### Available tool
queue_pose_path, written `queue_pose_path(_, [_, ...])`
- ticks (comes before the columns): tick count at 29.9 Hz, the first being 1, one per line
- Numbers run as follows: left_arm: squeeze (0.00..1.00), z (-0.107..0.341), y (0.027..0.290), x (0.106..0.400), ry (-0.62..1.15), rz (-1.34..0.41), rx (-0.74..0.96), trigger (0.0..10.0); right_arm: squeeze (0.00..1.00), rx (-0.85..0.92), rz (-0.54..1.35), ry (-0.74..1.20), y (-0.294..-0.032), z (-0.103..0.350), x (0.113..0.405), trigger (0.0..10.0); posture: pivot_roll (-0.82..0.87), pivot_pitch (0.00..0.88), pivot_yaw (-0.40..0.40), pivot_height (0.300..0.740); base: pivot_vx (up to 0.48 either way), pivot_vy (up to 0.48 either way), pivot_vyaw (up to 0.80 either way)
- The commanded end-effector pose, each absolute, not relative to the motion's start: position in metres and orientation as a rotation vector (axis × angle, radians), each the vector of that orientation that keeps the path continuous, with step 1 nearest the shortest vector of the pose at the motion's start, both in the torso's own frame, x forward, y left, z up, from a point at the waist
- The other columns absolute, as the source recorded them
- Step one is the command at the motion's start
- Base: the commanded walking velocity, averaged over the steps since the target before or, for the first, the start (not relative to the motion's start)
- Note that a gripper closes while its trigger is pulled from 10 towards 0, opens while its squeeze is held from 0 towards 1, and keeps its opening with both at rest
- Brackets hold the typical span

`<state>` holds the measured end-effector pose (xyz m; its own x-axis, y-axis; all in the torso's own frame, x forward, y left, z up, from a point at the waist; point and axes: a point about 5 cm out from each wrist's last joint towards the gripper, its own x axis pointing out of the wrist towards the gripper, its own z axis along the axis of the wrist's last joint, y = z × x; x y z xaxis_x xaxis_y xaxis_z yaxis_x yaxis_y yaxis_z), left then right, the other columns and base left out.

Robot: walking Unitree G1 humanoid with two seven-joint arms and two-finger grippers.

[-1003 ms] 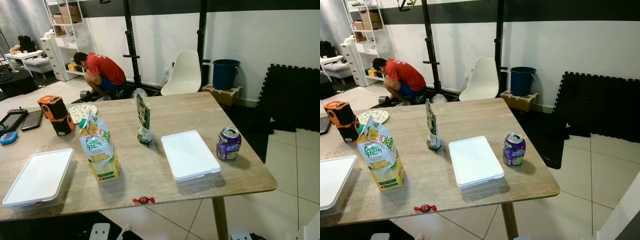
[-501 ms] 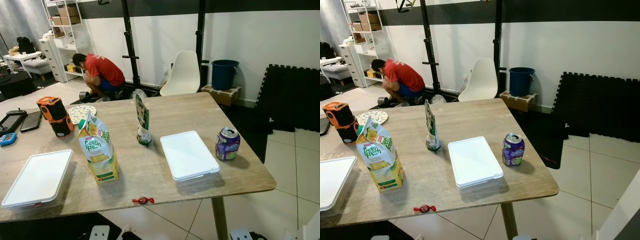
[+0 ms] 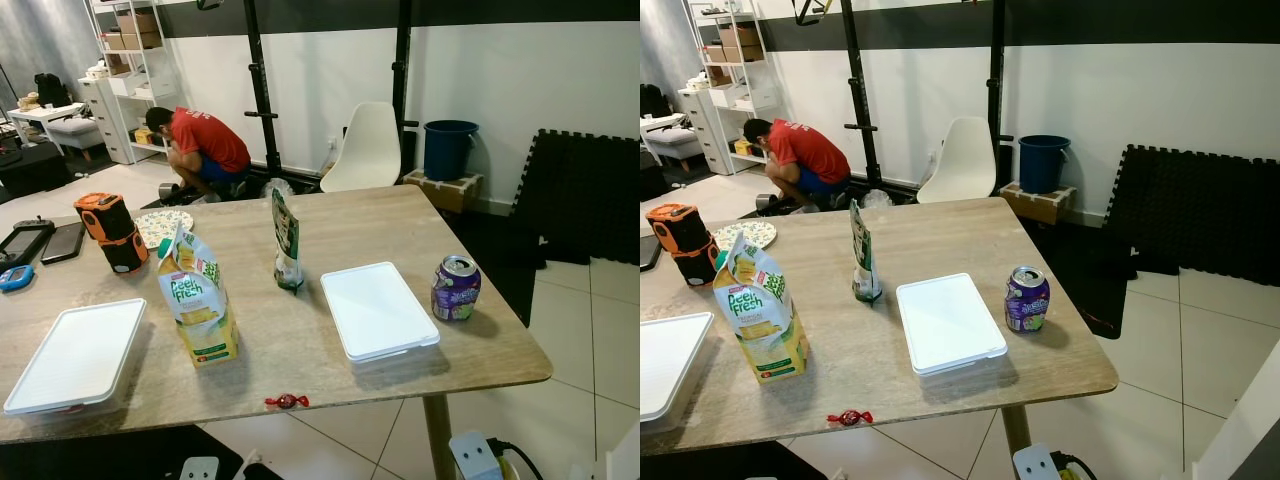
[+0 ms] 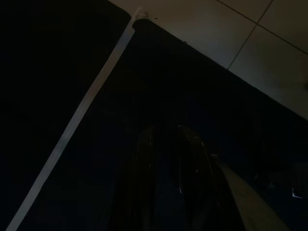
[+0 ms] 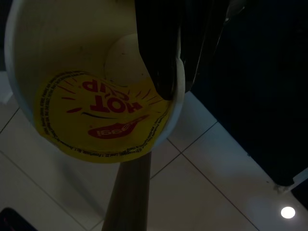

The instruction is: Restocking fridge

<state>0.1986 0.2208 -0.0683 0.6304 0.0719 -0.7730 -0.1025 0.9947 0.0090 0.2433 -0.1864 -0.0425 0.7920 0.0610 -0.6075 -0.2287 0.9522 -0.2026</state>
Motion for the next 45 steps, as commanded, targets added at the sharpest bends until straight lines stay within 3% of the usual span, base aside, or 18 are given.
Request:
queue_pose_path(1, [0.0,-0.0692,0.2235,0.1955,0.881,0.121,-0.043,10.0,0.0,-0.28,0.178,0.625,-0.1834,-0.0407,0.2457,10.0,0.01,0.047,0.043,0.74,0.0,0.0,0.0])
queue_pose_path(45, [0.0,-0.0631,0.222,0.2042,0.808,0.154,-0.067,10.0,0.0,-0.237,0.206,0.654,-0.1761,-0.0456,0.2408,10.0,0.03,0.017,0.018,0.74,0.0,0.0,0.0])
